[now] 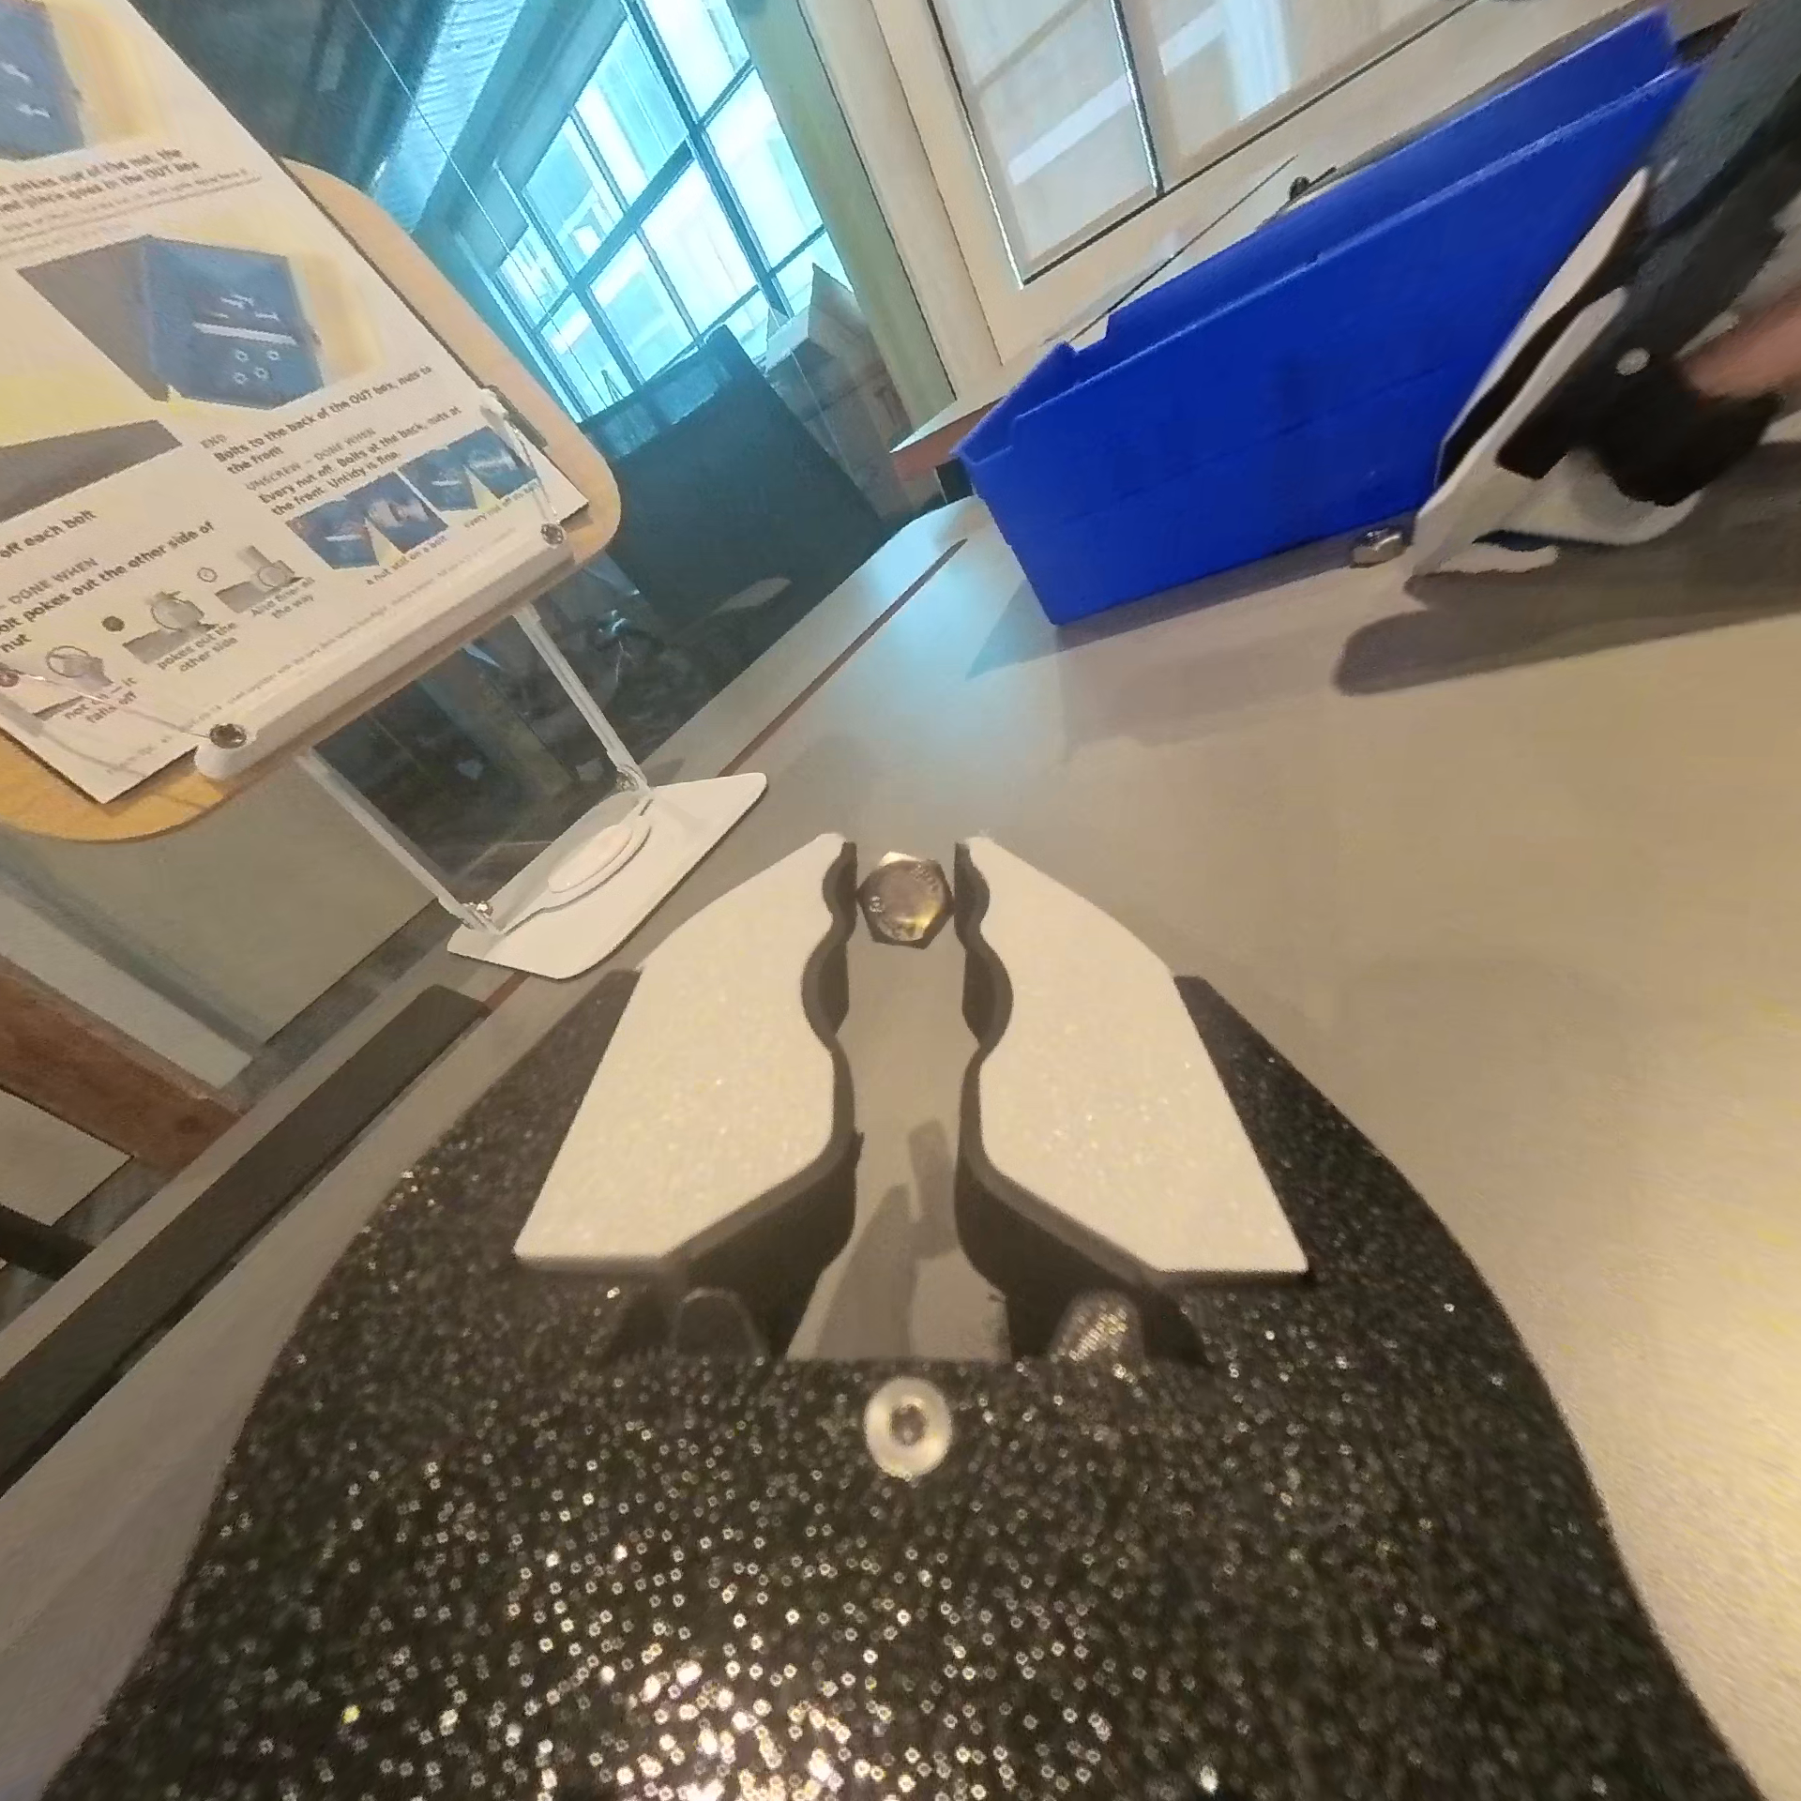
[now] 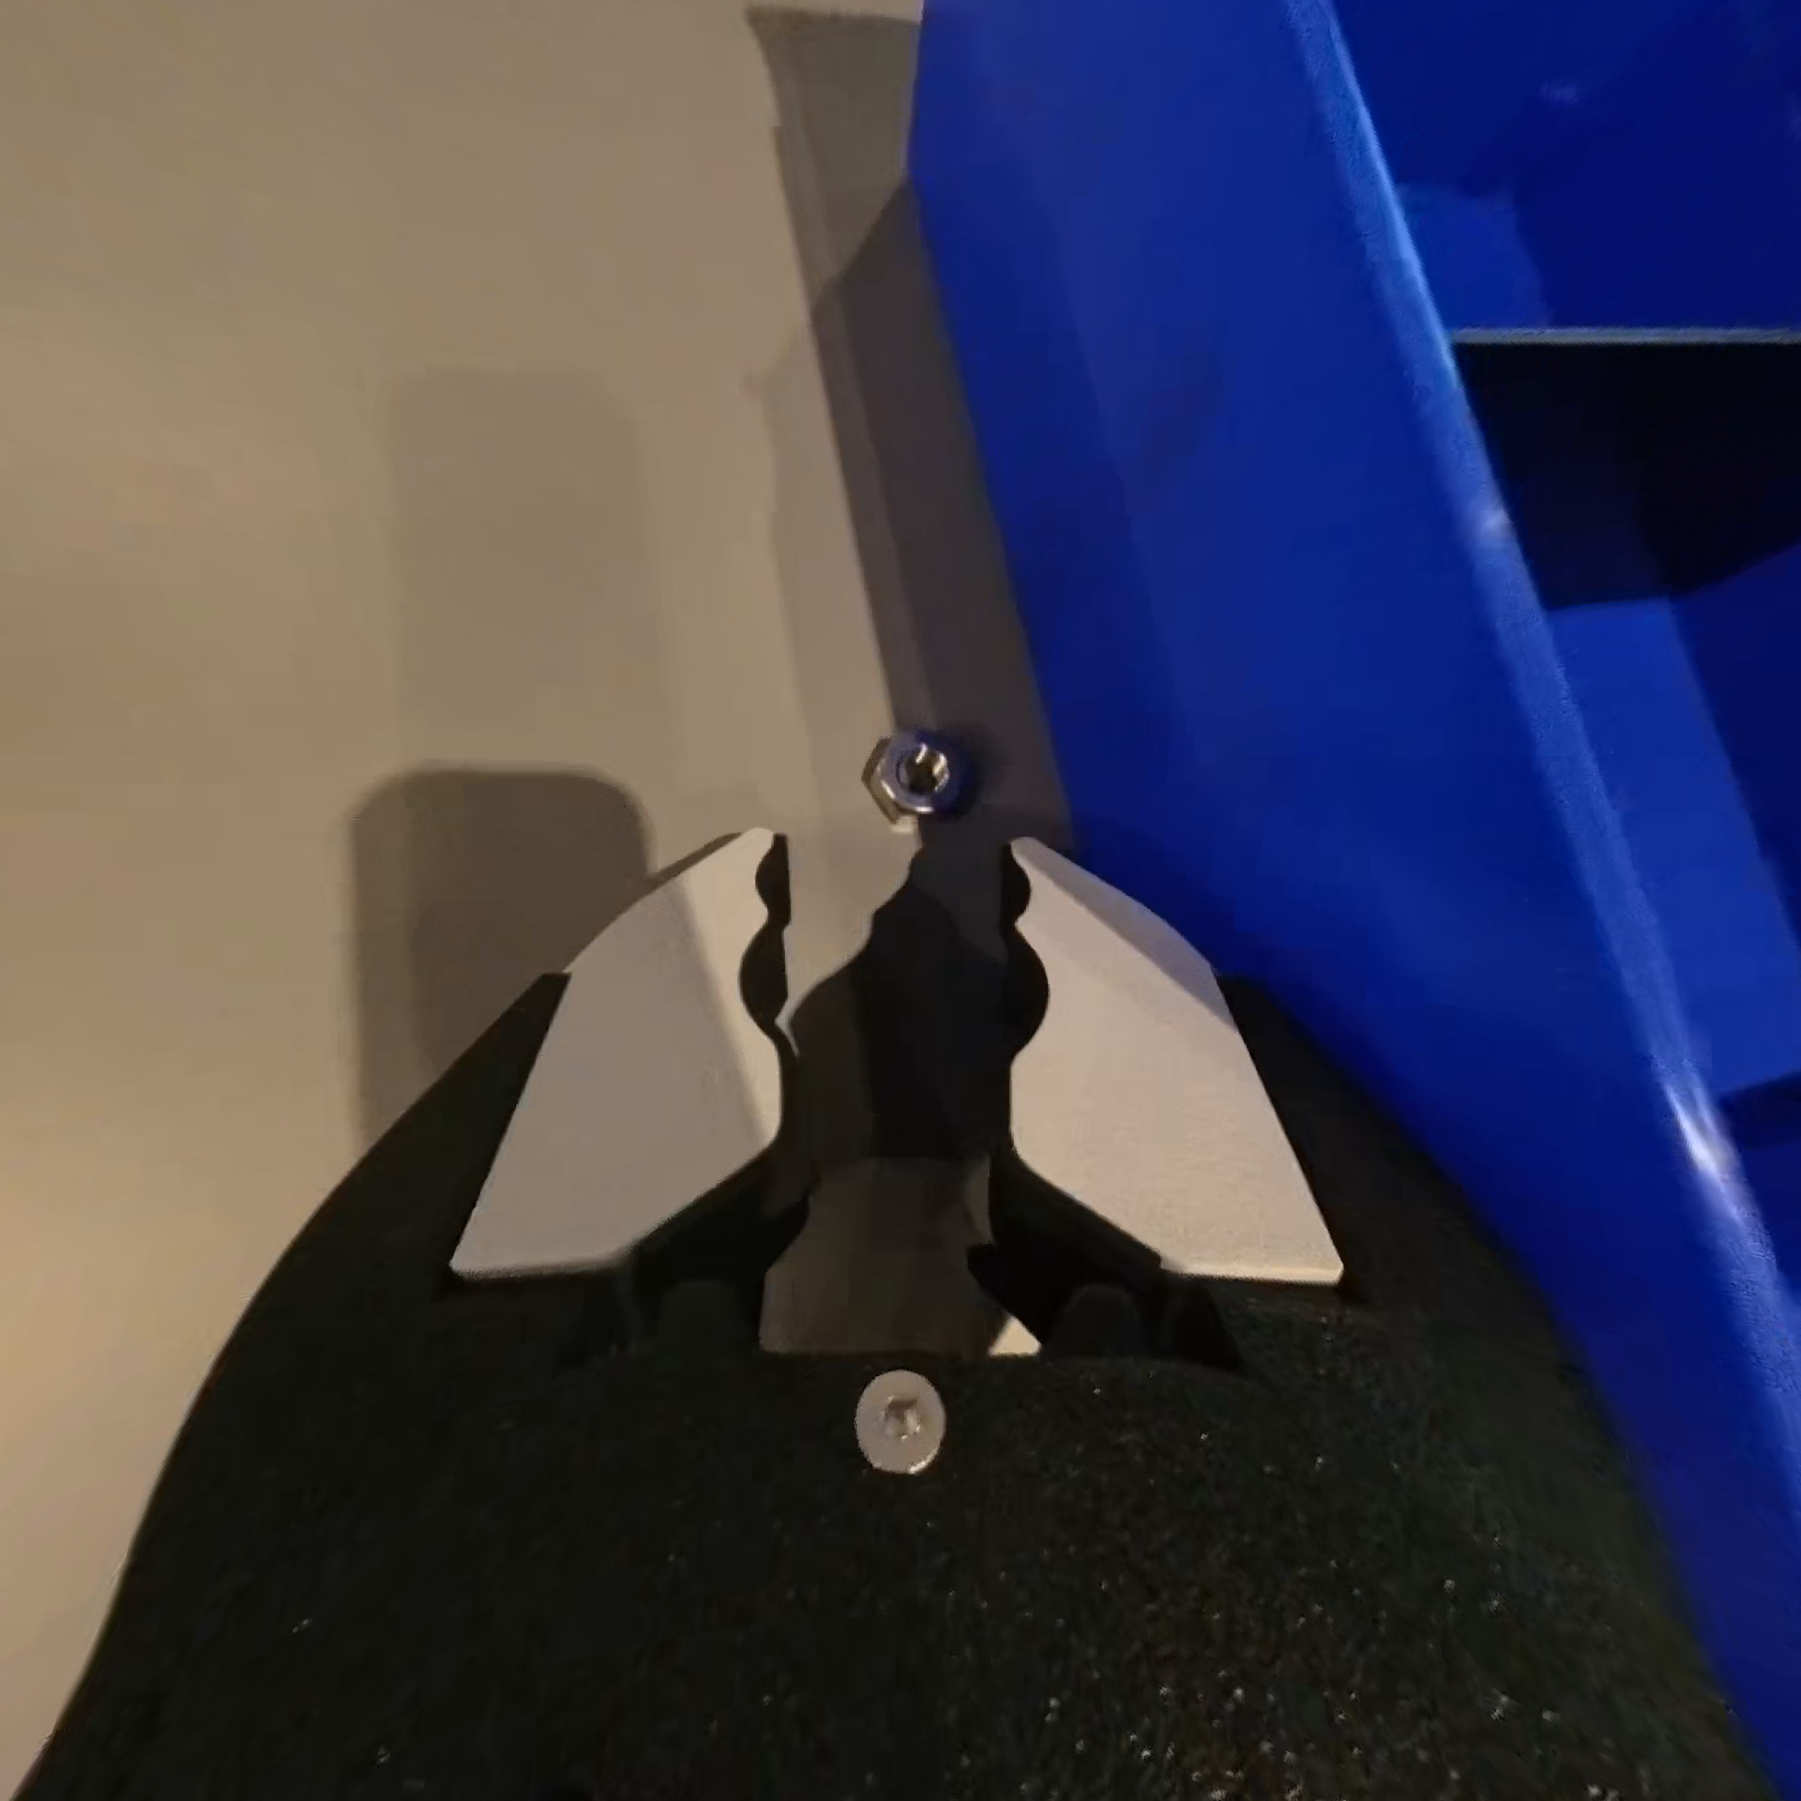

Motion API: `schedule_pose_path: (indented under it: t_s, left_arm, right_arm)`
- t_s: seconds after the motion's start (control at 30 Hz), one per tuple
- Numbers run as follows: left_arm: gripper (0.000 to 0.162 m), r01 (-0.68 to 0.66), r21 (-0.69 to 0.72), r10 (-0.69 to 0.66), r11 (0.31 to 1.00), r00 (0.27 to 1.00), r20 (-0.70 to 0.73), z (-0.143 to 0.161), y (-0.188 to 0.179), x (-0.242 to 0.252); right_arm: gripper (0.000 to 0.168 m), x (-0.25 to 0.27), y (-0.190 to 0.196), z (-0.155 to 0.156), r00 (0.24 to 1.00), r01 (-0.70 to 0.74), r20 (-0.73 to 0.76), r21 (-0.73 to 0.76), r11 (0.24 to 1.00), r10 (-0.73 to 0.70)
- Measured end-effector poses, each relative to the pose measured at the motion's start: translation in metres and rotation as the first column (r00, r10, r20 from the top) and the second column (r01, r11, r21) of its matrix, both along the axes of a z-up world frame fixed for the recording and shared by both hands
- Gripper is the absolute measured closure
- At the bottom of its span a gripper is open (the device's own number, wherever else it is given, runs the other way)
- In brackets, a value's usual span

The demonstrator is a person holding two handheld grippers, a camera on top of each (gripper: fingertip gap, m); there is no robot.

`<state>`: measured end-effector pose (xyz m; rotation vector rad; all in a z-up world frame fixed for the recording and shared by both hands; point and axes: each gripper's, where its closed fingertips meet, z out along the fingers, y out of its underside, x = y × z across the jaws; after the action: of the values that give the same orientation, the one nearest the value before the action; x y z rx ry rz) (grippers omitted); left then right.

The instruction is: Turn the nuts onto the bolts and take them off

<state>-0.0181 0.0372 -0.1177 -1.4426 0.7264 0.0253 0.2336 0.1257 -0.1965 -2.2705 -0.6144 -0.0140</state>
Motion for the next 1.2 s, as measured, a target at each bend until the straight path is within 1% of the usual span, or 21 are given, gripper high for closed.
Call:
schedule_pose_path:
  t_s: [0.17,0.3,0.4,0.53,0.6,0.7,0.83,0.9,1.0,1.1,1.2]
  left_arm:
    - [0.144,0.006,-0.006,-0.006,1.0,1.0,-0.012,-0.002,0.0,0.002]
    - [0.144,0.011,-0.009,-0.011,1.0,1.0,-0.02,-0.003,0.0,0.003]
    - [0.144,0.012,-0.008,-0.012,1.0,1.0,-0.019,-0.003,0.0,0.003]
    - [0.144,0.015,-0.01,-0.015,1.0,1.0,-0.024,-0.003,0.0,0.004]
    - [0.144,0.016,-0.009,-0.016,1.0,1.0,-0.026,-0.003,-0.001,0.004]
    - [0.144,0.018,-0.009,-0.018,1.0,1.0,-0.025,-0.003,-0.001,0.004]
    - [0.144,0.019,-0.007,-0.019,1.0,1.0,-0.025,-0.003,-0.001,0.004]
    - [0.144,0.02,-0.006,-0.02,1.0,1.0,-0.024,-0.003,-0.001,0.005]
    - [0.144,0.025,-0.006,-0.025,1.0,0.999,-0.021,-0.002,-0.002,0.006]
    - [0.144,0.033,-0.007,-0.033,0.999,0.999,-0.024,-0.002,-0.002,0.008]
    - [0.144,0.036,-0.003,-0.036,0.999,0.999,-0.028,-0.003,-0.003,0.008]
  right_arm:
    - [0.132,-0.004,0.011,-0.003,0.995,0.03,-0.096,-0.037,0.999,-0.034]
    - [0.138,-0.006,0.017,-0.004,0.991,0.035,-0.128,-0.051,0.998,-0.042]
    - [0.148,-0.008,0.019,-0.004,0.986,0.04,-0.162,-0.066,0.997,-0.05]
    - [0.15,-0.009,0.019,-0.003,0.986,0.029,-0.159,-0.055,0.998,-0.037]
    - [0.15,-0.011,0.02,0.0,0.991,0.003,-0.134,0.0,1.0,-0.003]
    - [0.15,-0.018,0.017,0.008,0.995,-0.074,-0.053,0.096,0.993,0.079]
    - [0.15,-0.031,0.014,0.031,0.985,-0.17,0.059,0.255,0.952,0.16]
    - [0.15,-0.036,0.012,0.038,0.977,-0.21,0.098,0.304,0.929,0.189]
    - [0.15,-0.045,0.008,0.044,0.965,-0.262,0.11,0.342,0.902,0.239]
    - [0.15,-0.05,0.004,0.054,0.96,-0.278,0.08,0.383,0.881,0.269]
    - [0.15,-0.045,-0.005,0.076,0.963,-0.252,0.028,0.455,0.854,0.269]
